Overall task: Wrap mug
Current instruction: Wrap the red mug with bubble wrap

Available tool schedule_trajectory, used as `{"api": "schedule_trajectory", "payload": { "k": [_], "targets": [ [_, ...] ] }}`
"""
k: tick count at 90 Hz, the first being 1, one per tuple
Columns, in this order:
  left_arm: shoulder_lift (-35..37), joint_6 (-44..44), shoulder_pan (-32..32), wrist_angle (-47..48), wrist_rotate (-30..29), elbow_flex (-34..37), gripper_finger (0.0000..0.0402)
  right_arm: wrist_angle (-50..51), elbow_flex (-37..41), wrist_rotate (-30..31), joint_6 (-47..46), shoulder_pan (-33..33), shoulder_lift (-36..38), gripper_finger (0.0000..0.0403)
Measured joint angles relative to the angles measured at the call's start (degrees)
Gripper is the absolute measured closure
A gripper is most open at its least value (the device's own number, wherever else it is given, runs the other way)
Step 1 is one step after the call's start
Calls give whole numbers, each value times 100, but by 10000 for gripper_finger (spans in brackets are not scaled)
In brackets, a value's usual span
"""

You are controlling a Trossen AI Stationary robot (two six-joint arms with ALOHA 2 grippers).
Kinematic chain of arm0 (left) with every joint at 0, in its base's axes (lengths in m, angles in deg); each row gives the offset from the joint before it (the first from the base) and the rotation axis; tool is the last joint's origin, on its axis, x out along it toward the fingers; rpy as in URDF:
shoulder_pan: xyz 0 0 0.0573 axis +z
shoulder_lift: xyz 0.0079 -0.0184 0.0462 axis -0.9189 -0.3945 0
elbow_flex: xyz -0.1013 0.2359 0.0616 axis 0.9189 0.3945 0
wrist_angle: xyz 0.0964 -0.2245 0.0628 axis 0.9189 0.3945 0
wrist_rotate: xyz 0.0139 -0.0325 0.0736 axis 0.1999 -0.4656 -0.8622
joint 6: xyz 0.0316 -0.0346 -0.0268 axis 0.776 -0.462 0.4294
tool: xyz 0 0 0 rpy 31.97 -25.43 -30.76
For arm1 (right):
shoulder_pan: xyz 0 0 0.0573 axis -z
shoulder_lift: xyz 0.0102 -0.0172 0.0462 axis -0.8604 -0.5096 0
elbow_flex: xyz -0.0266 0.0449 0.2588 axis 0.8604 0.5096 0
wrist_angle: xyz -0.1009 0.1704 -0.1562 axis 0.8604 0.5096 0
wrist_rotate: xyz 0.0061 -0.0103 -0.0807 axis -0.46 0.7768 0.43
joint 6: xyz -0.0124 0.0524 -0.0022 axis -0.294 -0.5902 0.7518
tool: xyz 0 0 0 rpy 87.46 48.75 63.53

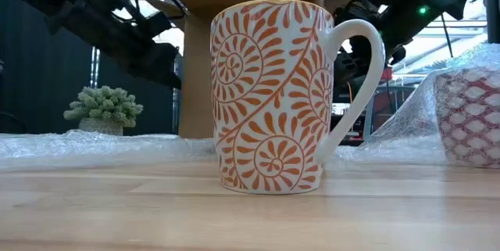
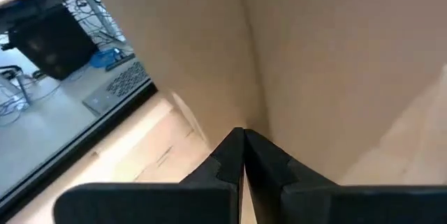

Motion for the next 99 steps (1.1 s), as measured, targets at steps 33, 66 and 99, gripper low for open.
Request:
{"api": "schedule_trajectory", "payload": {
  "k": [33,66,99],
  "targets": [
    [-2,-317,-107,63,-313,11,402,-458,9,-403,734,257,0,115],
    [11,-645,-234,597,-698,9,401,-1650,-2,-857,2130,592,-307,115],
    [212,-1183,-537,1248,-1185,-9,402,-2432,-2,-1819,2856,1342,-374,115]
  ]
}}
